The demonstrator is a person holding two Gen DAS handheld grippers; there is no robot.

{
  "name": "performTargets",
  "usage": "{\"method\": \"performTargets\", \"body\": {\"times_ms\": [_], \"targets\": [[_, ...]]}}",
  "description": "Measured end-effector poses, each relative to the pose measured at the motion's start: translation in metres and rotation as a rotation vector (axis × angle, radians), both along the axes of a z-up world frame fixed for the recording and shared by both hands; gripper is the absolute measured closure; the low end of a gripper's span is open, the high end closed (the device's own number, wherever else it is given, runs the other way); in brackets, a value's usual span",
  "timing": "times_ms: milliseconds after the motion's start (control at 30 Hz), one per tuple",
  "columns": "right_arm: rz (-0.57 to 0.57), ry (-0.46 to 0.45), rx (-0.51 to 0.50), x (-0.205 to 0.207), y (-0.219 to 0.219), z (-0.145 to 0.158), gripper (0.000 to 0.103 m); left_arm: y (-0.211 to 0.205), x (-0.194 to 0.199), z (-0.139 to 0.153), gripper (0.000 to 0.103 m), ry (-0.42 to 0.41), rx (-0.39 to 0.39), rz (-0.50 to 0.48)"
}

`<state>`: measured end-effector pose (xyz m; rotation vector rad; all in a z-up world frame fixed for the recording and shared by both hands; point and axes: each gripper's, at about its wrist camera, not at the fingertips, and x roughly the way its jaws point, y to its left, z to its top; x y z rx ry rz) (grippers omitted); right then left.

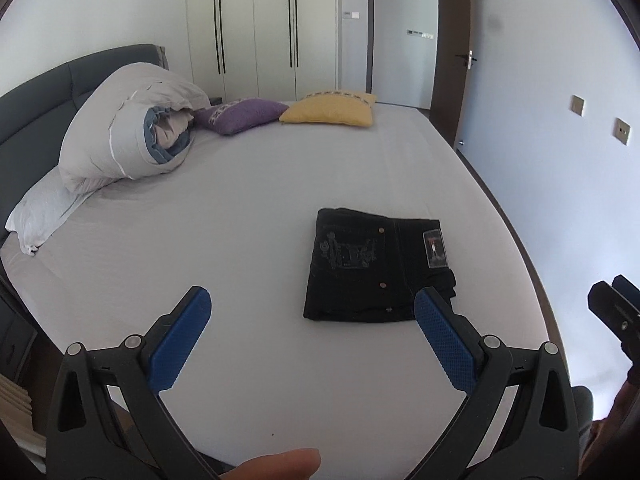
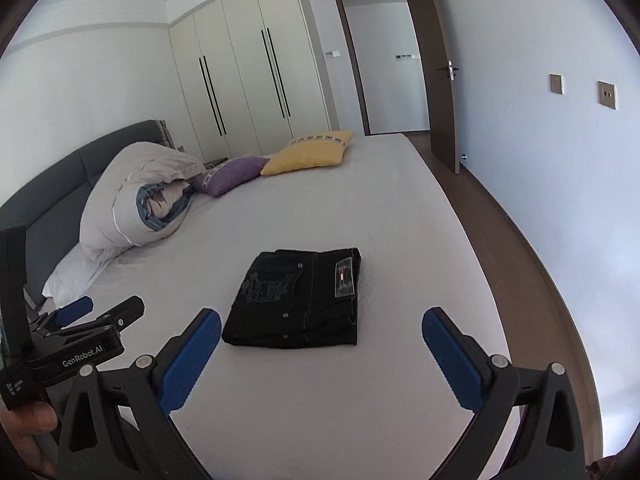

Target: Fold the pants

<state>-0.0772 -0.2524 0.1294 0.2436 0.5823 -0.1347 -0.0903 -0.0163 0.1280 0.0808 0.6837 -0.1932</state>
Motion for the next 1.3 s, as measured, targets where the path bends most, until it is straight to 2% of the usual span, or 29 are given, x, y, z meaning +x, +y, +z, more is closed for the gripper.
{"method": "performTargets", "body": {"times_ms": [167, 367, 1300], "targets": [[-0.027, 0.068, 0.019, 0.005, -0.001, -0.015, 0.0, -0.006, 0.001, -0.02, 0.0, 0.048, 0.006, -0.018], [-0.049, 0.089, -0.003, 0.005, -0.003, -0.018, 0.0, -0.01, 0.009, -0.037, 0.0, 0.074, 0.012, -0.027], [-0.016, 0.123, -0.021, 0.008, 0.005, -0.025, 0.0, -0.009, 0.014, -0.051, 0.0, 0.109, 0.009, -0.009]]}}
